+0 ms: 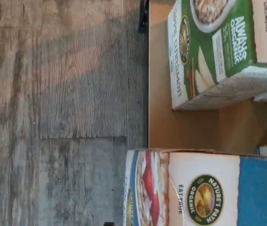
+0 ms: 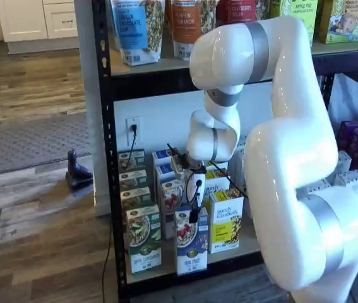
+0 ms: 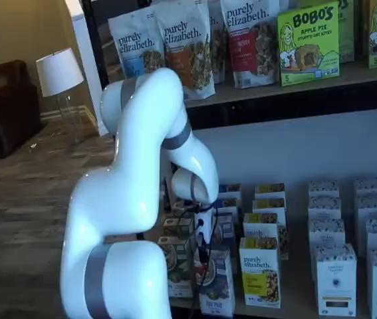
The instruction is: Pick up the blue and white box that is on the bottom shelf, the second box from the left
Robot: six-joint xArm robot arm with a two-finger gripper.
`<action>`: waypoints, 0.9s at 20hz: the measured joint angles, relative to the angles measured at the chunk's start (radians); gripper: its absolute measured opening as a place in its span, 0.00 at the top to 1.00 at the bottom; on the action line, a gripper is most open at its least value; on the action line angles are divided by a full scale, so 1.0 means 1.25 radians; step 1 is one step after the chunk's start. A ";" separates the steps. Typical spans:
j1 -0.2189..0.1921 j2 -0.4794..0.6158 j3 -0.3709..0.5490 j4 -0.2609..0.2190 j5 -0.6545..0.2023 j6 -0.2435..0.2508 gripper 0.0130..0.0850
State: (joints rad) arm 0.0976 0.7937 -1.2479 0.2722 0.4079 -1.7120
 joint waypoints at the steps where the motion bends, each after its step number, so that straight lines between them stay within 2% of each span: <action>1: -0.001 0.003 -0.004 -0.005 0.003 0.003 0.00; 18: -0.004 0.074 -0.066 -0.082 0.010 0.069 0.00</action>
State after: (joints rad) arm 0.0931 0.8858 -1.3304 0.1697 0.4206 -1.6254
